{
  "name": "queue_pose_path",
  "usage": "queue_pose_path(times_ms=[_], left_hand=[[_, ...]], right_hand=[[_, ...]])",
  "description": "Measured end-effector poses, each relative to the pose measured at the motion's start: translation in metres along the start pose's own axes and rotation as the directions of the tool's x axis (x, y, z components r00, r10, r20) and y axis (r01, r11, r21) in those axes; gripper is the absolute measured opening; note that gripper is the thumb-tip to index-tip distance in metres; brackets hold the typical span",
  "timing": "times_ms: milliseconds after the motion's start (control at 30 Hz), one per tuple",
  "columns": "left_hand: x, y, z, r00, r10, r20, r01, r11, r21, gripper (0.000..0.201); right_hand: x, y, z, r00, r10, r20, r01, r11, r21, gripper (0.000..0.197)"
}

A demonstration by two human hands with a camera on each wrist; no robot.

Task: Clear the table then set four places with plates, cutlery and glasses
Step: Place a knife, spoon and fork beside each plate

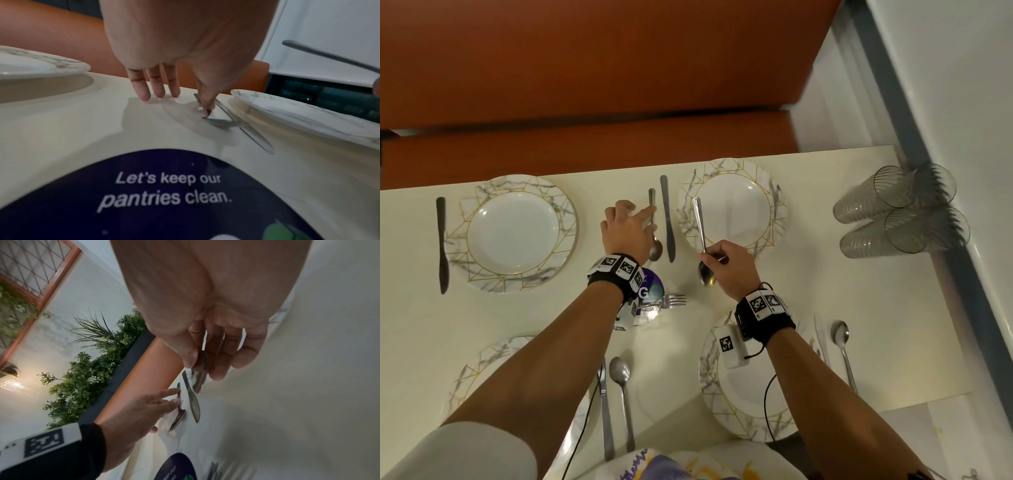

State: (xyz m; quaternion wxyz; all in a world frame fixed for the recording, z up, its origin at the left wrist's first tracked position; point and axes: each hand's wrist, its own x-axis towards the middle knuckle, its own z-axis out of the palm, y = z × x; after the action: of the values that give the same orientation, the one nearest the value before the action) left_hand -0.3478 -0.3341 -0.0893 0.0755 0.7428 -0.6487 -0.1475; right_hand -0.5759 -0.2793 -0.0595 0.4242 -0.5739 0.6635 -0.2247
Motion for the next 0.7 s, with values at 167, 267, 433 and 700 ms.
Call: queue_pose_path(times_ms=[167, 267, 433, 700], left_hand=[[0.0058, 0.0053, 0.0002, 0.999, -0.039, 0.002, 0.039, 0.999, 0.0, 0.038], [0.0077, 0.008, 0.0001, 0.998, -0.066, 0.01, 0.066, 0.998, -0.006, 0.038], [0.0088, 0.0067, 0.0, 0.997, -0.077, 0.022, 0.078, 0.997, -0.015, 0.038], [0.01, 0.0079, -0.0039, 0.995, -0.092, 0.036, 0.093, 0.995, -0.023, 0.039]], right_hand=[[0.0014, 0.0029, -0.0052, 1.0, 0.017, -0.013, -0.017, 1.0, -0.02, 0.015], [0.003, 0.0024, -0.0073, 1.0, 0.013, -0.018, -0.013, 0.999, -0.031, 0.015], [0.0045, 0.0028, -0.0073, 1.0, 0.011, -0.016, -0.012, 1.0, -0.028, 0.011], [0.0058, 0.0039, -0.0045, 1.0, 0.013, 0.008, -0.013, 1.0, -0.02, 0.012]])
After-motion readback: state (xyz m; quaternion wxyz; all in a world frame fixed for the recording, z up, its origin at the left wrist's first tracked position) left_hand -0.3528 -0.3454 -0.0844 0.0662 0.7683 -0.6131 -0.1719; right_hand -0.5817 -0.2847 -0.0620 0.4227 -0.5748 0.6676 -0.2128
